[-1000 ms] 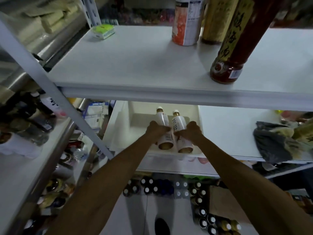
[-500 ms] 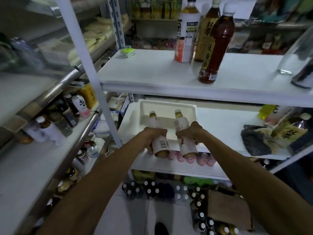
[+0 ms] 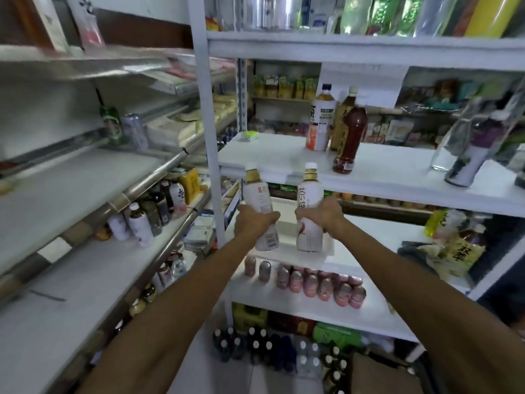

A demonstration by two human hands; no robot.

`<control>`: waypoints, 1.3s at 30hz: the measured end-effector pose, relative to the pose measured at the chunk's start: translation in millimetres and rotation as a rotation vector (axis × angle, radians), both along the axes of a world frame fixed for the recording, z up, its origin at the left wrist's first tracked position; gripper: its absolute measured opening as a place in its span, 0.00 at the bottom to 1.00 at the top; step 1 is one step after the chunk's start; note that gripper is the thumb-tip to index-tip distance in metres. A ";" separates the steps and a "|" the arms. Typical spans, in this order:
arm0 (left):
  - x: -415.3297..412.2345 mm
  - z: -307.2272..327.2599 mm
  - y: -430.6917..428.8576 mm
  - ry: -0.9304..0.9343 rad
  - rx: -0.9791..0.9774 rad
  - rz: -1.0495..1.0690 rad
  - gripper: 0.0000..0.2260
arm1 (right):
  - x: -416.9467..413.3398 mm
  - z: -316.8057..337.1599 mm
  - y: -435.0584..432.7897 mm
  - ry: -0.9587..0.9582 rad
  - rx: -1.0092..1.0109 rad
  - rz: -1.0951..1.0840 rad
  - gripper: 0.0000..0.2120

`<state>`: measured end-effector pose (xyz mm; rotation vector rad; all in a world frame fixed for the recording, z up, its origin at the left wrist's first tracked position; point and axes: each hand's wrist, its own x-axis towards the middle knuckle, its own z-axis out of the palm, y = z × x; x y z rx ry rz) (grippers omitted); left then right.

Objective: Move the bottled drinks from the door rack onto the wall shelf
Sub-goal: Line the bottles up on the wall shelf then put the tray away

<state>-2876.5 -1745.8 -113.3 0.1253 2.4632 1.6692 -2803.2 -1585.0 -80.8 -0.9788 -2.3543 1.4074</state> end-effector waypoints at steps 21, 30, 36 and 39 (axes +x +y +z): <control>2.5 115.3 -92.4 0.478 -0.198 0.343 0.31 | -55.2 111.8 -97.7 0.377 0.217 0.321 0.42; 14.6 105.3 -180.8 0.407 -0.276 0.594 0.31 | -80.6 100.9 -188.6 0.356 0.167 0.540 0.38; 40.8 99.1 -256.1 0.344 -0.321 0.815 0.30 | -79.0 96.4 -266.5 0.390 0.092 0.708 0.35; 55.2 98.1 -292.2 0.321 -0.316 0.905 0.30 | -75.2 95.2 -307.2 0.390 0.073 0.806 0.34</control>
